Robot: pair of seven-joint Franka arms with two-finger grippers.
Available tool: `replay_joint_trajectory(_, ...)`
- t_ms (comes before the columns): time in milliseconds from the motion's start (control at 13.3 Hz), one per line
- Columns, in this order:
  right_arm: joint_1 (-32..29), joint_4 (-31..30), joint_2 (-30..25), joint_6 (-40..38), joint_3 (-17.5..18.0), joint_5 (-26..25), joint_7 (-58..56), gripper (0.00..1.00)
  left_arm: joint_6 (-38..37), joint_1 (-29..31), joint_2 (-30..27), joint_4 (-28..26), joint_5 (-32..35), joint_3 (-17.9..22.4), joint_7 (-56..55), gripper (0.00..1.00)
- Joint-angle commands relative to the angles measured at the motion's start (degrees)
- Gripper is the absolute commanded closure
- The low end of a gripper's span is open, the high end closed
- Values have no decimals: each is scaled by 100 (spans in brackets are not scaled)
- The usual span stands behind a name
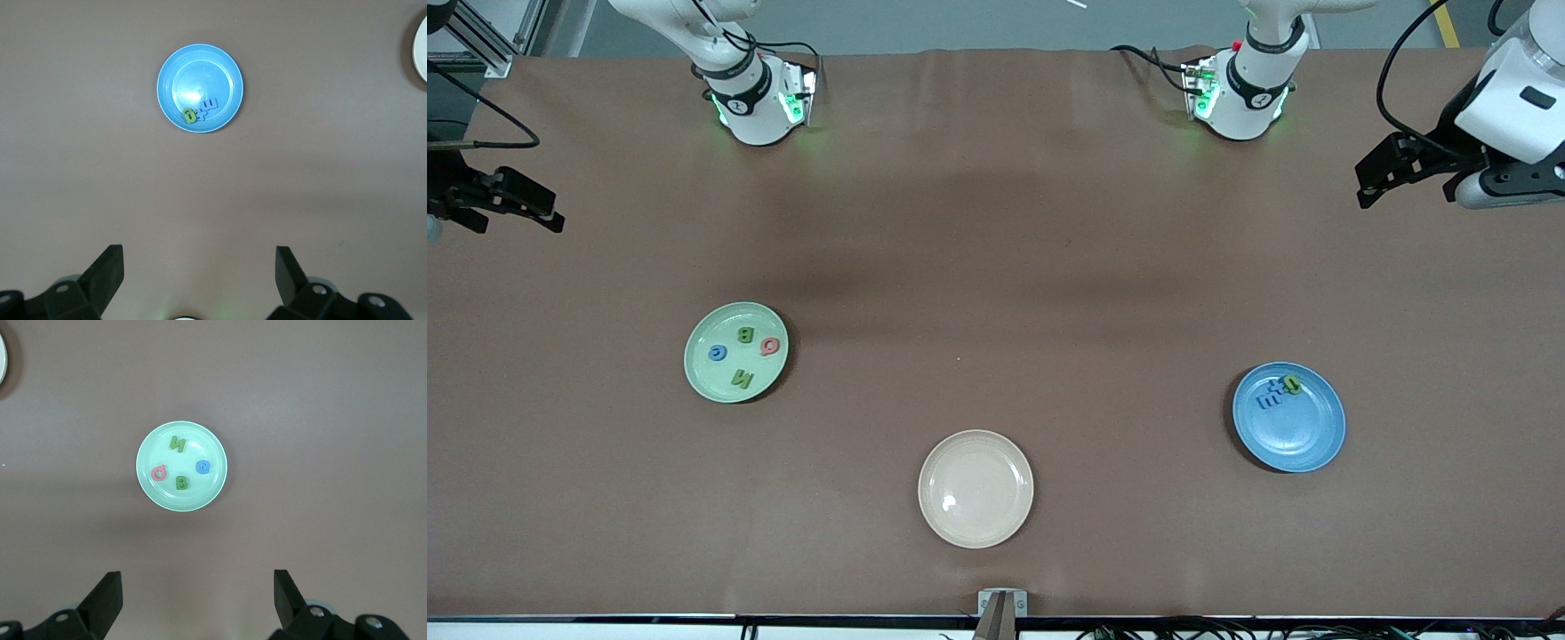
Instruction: Sort upper and lower case letters into plates
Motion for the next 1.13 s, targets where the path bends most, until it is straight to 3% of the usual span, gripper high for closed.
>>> replay_joint_trajectory(0, -129, -35, -13, -19, 68, -13, -99, 0, -89, 19, 25, 118, -28, -21, 26, 0)
replay_joint_trajectory(1051, -120, -167, -40, -10, 68, 84, 42, 0, -89, 63, 25, 135, -28, 5, 209, 0)
